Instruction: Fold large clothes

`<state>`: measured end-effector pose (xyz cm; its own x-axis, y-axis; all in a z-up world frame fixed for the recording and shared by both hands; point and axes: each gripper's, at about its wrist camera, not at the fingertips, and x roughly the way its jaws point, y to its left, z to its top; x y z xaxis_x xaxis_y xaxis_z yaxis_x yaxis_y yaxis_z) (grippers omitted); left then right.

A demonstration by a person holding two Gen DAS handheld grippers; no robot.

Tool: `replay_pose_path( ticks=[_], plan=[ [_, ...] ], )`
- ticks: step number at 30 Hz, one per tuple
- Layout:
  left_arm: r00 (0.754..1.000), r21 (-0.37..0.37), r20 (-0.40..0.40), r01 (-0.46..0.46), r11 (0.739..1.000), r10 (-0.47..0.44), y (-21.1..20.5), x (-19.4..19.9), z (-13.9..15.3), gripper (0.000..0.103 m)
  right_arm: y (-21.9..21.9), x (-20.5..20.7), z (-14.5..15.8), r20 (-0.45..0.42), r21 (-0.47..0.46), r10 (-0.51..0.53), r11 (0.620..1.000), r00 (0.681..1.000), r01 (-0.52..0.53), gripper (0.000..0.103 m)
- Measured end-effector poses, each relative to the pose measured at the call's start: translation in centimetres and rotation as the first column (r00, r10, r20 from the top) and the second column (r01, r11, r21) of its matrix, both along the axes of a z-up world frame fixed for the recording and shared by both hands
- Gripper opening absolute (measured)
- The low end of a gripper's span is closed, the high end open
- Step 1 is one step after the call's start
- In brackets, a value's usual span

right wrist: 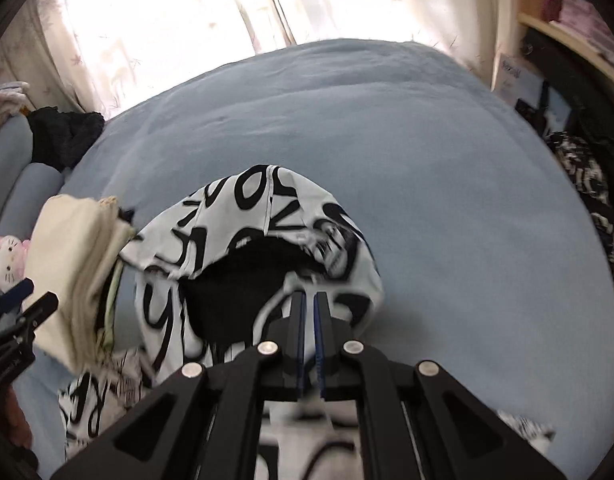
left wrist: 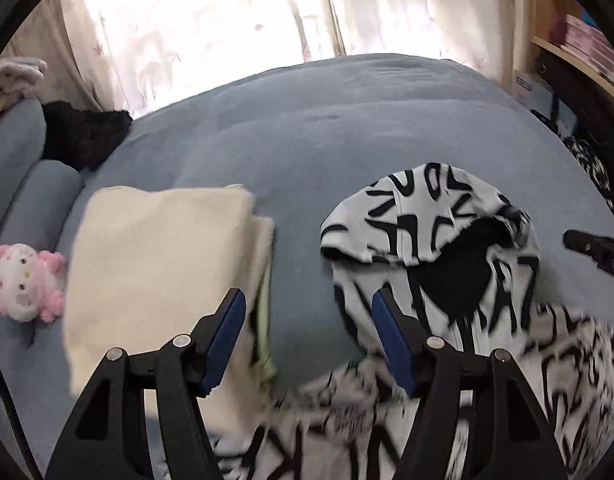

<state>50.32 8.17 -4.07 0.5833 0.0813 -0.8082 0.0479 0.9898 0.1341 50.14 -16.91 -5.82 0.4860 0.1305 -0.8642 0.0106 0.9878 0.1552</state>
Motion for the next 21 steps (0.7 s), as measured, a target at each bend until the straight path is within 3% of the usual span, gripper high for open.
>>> replay_pose_path(
  ticks=[3,5,7,11,16,20,21],
  plan=[
    [1.0,0.013,-0.009,-0.01,1.0,0.01,-0.5,2.7,-1.6,0.064,1.2,3.0,-2.1,-0.042,-0.046,0.041,0.998,0.998,-0.043,0.016],
    [1.0,0.003,-0.018,-0.011,1.0,0.011,-0.6,4.7,-2.6,0.064,2.1,4.2,-2.8,-0.026,-0.091,0.078,0.993,0.997,-0.08,0.024],
    [1.0,-0.015,-0.026,-0.018,1.0,0.018,-0.5,6.2,-3.5,0.064,2.7,4.7,-3.2,-0.005,-0.096,0.095,0.991,0.995,-0.096,0.024],
    [0.998,-0.051,-0.048,-0.037,0.998,0.034,-0.3,8.9,-5.2,0.064,2.3,6.3,-2.9,0.059,0.0,0.038,0.999,0.998,-0.038,0.024],
    [0.994,-0.08,-0.109,-0.041,0.996,0.032,-0.8,11.1,-8.2,0.064,1.4,8.6,-5.0,-0.002,0.069,-0.025,0.997,1.0,0.025,0.024],
    [0.992,-0.003,-0.129,0.006,1.0,-0.006,-2.1,10.5,-10.5,0.064,1.2,7.7,-7.3,-0.072,0.072,0.017,0.997,0.997,-0.012,0.024],
    [0.99,0.011,-0.138,0.016,1.0,-0.015,-2.2,10.2,-11.2,0.064,1.1,7.1,-8.4,-0.104,0.032,0.031,0.999,0.994,-0.027,0.023]
  ],
)
